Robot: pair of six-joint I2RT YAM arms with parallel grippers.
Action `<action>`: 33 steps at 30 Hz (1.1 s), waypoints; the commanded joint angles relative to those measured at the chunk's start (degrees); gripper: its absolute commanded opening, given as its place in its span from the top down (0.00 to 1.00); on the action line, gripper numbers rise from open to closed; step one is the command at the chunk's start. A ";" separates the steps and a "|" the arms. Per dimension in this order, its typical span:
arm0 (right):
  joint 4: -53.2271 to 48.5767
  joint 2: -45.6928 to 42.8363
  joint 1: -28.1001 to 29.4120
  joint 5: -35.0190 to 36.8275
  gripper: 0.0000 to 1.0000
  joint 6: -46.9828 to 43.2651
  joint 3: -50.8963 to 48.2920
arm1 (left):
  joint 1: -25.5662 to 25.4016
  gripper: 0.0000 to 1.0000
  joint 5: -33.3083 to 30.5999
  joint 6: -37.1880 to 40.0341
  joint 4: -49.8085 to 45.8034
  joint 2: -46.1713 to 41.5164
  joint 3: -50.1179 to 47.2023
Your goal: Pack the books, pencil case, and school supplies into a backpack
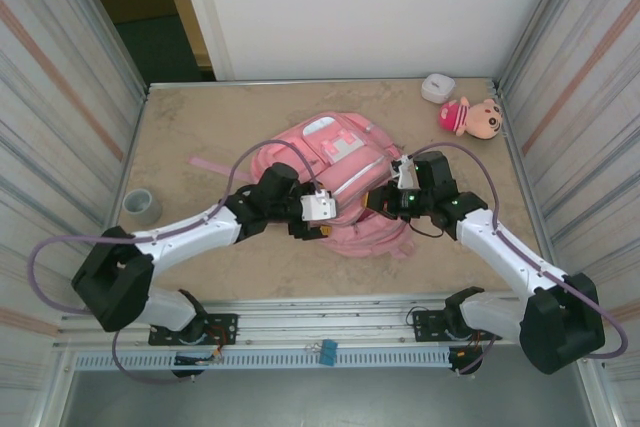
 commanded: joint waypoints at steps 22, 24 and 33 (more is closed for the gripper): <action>-17.37 -15.47 16.60 26.77 0.61 -0.60 -0.39 | -0.10 1.00 6.13 -5.30 4.95 1.40 1.40; -16.79 -14.46 20.49 30.26 0.61 0.07 -0.52 | -0.05 1.00 6.15 -5.42 4.95 1.43 1.54; -15.29 -3.15 25.74 37.37 0.61 -3.46 4.66 | 0.02 1.00 6.29 -5.78 5.11 1.44 1.49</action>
